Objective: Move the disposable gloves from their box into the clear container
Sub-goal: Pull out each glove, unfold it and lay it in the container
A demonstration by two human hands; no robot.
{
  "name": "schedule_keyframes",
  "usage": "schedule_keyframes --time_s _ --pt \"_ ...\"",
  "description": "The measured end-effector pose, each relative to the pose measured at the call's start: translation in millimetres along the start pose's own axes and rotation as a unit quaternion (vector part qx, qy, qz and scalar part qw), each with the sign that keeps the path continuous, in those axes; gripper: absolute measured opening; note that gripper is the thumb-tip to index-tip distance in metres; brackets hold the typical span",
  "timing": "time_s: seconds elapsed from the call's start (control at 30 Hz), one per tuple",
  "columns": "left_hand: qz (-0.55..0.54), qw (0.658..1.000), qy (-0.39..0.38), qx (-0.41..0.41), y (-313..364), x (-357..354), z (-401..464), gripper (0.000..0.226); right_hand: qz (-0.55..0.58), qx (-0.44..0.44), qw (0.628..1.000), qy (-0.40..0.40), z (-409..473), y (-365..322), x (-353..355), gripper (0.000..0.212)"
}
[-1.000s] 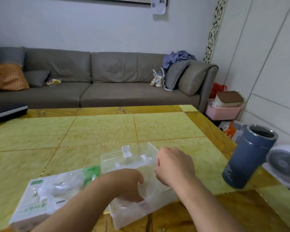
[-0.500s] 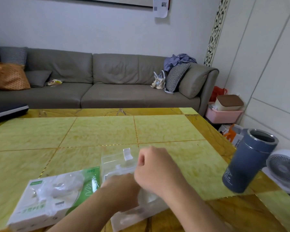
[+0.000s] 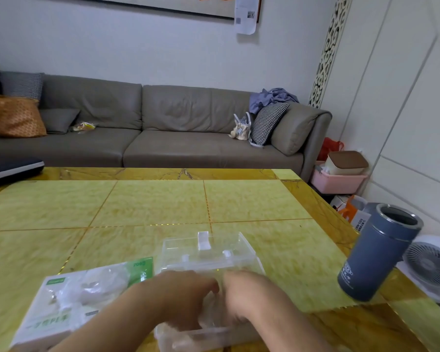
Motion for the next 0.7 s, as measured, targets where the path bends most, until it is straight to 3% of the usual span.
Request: schedule_keyframes --time_s 0.13,0.2,0.27,0.47,0.6,0.7 --pt "-0.062 0.995 0.065 0.052 7 14 -4 0.039 -0.010 -0.038 0.998 -0.045 12 0 -10 0.081" --pt "-0.077 0.990 0.091 0.072 16 15 -6 0.030 -0.020 -0.051 0.996 -0.066 11 -2 -14 0.094" --pt "-0.090 0.990 0.071 0.083 23 6 -5 0.028 -0.024 -0.059 0.996 -0.068 11 -2 -15 0.099" --pt "-0.125 0.980 0.026 0.155 5 -13 -3 0.058 -0.013 -0.069 0.996 -0.047 1 0 -8 0.092" --pt "-0.128 0.979 0.028 0.156 1 -9 -1 0.042 0.015 -0.047 0.998 -0.031 -14 2 4 0.060" --pt "-0.138 0.978 0.053 0.150 -8 -5 -2 0.043 0.016 -0.030 0.999 -0.020 -12 0 3 0.047"
Point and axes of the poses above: each hand's wrist, its own z-axis towards the middle knuckle, its own x-axis out of the back of the hand, y = z × x, the point moved 8 cm from there along z, towards the middle knuckle, and after that the axes turned 12 degrees about -z, right-handed, at the moved point
